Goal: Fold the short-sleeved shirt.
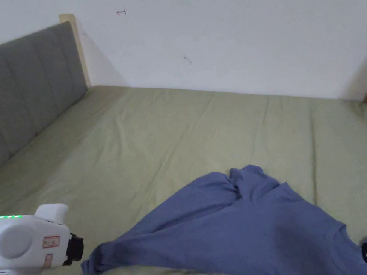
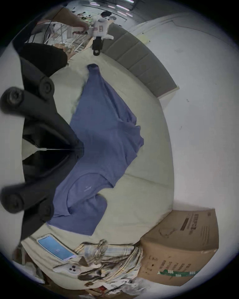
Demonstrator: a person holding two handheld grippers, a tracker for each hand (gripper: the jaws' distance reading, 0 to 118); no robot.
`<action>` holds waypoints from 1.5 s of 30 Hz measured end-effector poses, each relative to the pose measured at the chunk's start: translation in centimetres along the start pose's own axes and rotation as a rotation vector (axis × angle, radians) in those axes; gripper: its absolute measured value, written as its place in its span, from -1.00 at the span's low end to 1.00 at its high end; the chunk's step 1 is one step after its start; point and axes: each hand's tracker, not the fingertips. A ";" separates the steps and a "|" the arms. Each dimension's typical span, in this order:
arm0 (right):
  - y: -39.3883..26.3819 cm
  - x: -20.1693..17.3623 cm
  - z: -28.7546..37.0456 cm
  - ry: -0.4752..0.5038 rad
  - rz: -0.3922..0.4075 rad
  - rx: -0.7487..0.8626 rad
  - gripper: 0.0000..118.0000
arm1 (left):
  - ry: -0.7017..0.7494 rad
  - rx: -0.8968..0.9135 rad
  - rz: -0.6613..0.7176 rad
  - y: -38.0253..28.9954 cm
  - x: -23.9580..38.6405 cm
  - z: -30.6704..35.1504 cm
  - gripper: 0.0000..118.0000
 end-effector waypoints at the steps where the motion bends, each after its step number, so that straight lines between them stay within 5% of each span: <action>1: 0.0 -0.2 -0.3 0.003 0.007 -0.010 -0.98 | 0.000 -0.004 0.015 0.0 -0.3 -0.5 -0.06; 2: -0.1 -0.4 -0.7 0.007 0.013 -0.022 -0.98 | 0.000 0.002 0.016 0.0 -0.4 -1.1 0.55; 3: -0.2 -0.6 -1.1 0.008 0.015 -0.029 -0.98 | 0.000 -0.010 0.013 0.3 -1.1 -2.5 0.87; 9: -0.9 -1.1 -3.0 0.013 0.021 -0.076 -0.98 | 0.006 -0.060 -0.009 0.2 -1.0 -7.4 0.85; 10: -0.9 -1.1 -3.4 0.012 0.021 -0.083 -0.98 | 0.008 -0.074 -0.006 0.2 -1.2 -8.1 0.75; 11: -0.9 -1.1 -3.9 0.012 0.019 -0.090 -0.98 | -0.007 -0.085 -0.001 0.2 -1.3 -8.5 0.37; 13: -0.5 -1.0 -4.7 0.015 0.007 -0.099 -0.98 | -0.076 -0.114 0.014 0.0 -1.3 -8.7 -0.96; 22: 9.7 -0.5 -12.6 0.045 0.000 -0.102 -0.94 | -0.117 0.076 0.043 -0.7 -1.4 -3.7 -0.96; 23: 11.3 -0.4 -14.3 0.044 0.000 -0.103 -0.62 | -0.114 0.094 0.041 -0.6 -0.8 -3.2 -0.96; 25: 13.8 -0.2 -18.0 0.019 0.019 -0.120 0.79 | -0.113 0.126 0.033 -0.6 -0.3 -2.5 -0.96; 26: 15.1 0.0 -20.3 -0.021 0.039 -0.178 0.87 | -0.112 0.139 0.029 -0.6 0.0 -2.2 -0.96; 35: 18.8 2.2 -32.7 -0.113 -0.031 -0.387 0.85 | -0.020 0.133 -0.019 -0.3 1.3 -3.1 -0.96; 37: 18.2 2.2 -33.7 -0.135 0.013 -0.430 0.77 | -0.011 0.116 -0.021 -0.4 1.1 -3.8 -0.96; 41: 17.4 0.6 -32.4 -0.092 0.156 -0.409 -0.08 | -0.036 0.070 0.027 -0.4 0.3 -4.5 -0.96; 43: 17.7 0.3 -30.5 -0.038 0.175 -0.384 -0.97 | -0.044 0.079 0.038 -0.4 0.1 -4.1 -0.96; 45: 18.5 0.3 -26.6 -0.017 0.136 -0.287 -0.97 | -0.046 0.100 0.038 -0.2 0.3 -3.1 -0.96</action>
